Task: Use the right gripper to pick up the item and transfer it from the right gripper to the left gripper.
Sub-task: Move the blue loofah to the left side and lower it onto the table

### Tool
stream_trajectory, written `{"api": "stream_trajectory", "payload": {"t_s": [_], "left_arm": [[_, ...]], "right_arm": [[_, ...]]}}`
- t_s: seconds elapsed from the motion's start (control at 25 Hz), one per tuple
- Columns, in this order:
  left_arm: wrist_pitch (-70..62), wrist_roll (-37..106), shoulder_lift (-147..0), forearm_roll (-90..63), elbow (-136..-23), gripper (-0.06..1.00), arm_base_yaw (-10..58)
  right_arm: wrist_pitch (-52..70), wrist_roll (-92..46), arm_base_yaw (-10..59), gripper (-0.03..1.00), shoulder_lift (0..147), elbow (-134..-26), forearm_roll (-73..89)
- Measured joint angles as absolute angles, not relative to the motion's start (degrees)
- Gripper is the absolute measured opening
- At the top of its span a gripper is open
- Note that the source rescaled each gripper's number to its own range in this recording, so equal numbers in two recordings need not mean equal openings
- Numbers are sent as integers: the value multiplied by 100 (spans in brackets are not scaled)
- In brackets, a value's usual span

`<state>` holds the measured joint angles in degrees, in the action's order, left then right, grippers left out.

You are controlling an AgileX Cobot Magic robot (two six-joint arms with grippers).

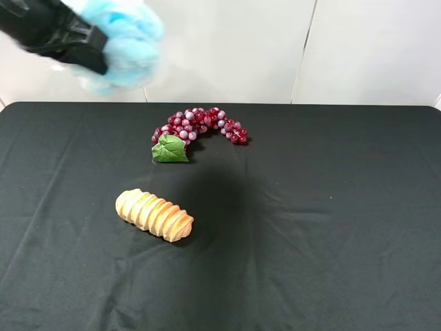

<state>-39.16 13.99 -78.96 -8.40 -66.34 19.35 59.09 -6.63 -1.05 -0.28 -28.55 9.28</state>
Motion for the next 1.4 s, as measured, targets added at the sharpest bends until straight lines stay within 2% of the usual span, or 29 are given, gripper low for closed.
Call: {"api": "stream_trajectory", "payload": {"t_s": [0.16, 0.4, 0.92, 1.2, 1.24, 1.28, 1.36, 1.4], "left_arm": [[-4097, 1358, -8263, -820, -6634, 0, 1306], [-4373, 1339, -9002, -788, -6637, 0, 785], [-4650, 1330, -10478, -827, -6641, 0, 571], [-4656, 1330, -10648, -827, -6641, 0, 571], [-4662, 1330, -10648, -827, -6641, 3, 571], [-4683, 1330, -10648, -827, -6641, 10, 571], [-4714, 1330, -10648, -827, -6641, 35, 571], [-4719, 1330, -10648, -827, -6641, 53, 571]], "right_arm": [[5909, -663, -105, 100, -28, -2855, 928], [5909, -663, -105, 100, -28, -2855, 928], [5909, -663, -105, 100, -28, -2855, 928], [5909, -663, -105, 100, -28, -2855, 928], [5909, -663, -105, 100, -28, -2855, 928], [5909, -663, -105, 100, -28, -2855, 928], [5909, -663, -105, 100, -28, -2855, 928], [5909, -663, -105, 100, -28, -2855, 928]]}}
